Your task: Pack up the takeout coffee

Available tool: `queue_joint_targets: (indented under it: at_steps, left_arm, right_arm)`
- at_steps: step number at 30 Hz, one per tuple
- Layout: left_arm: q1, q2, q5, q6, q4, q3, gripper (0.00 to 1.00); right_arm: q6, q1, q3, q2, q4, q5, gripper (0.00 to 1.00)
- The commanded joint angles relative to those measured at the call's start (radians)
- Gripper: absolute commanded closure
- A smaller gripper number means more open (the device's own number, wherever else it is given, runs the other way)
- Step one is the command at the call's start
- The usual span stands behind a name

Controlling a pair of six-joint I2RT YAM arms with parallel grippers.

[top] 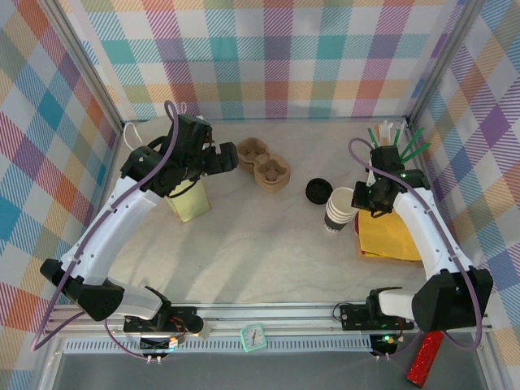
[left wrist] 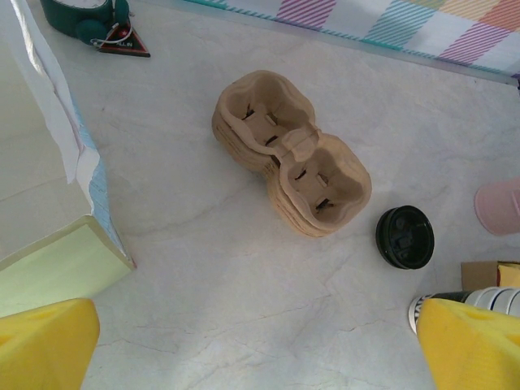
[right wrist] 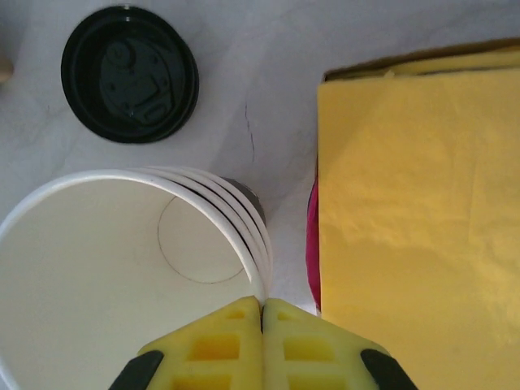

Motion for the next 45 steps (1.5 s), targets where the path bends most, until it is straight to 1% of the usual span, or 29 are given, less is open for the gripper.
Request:
queue_joint_targets:
  at_steps: [1, 8, 19, 27, 33, 45]
  left_arm:
    - [-0.012, 0.000, -0.027, 0.011, -0.018, 0.032, 0.00]
    - [-0.012, -0.010, -0.048, 0.018, -0.029, 0.032, 0.00]
    - [-0.012, 0.000, -0.051, 0.027, -0.023, 0.033, 0.00]
    - [-0.012, 0.004, -0.060, 0.031, -0.027, 0.038, 0.00]
    - [-0.012, 0.004, -0.063, 0.030, -0.032, 0.041, 0.00]
    - [-0.012, 0.001, -0.064, 0.033, -0.030, 0.040, 0.00]
  right_arm:
    - [-0.009, -0.033, 0.057, 0.046, 0.068, -0.006, 1.00]
    - [-0.013, -0.072, 0.125, 0.097, 0.111, -0.009, 1.00]
    - [-0.007, -0.146, 0.233, 0.266, 0.161, -0.094, 1.00]
    - [0.021, -0.155, 0.324, 0.363, 0.201, -0.143, 1.00]
    - [0.011, -0.156, 0.417, 0.434, 0.182, -0.139, 1.00]
    - [0.032, -0.177, 0.426, 0.418, 0.172, -0.177, 1.00]
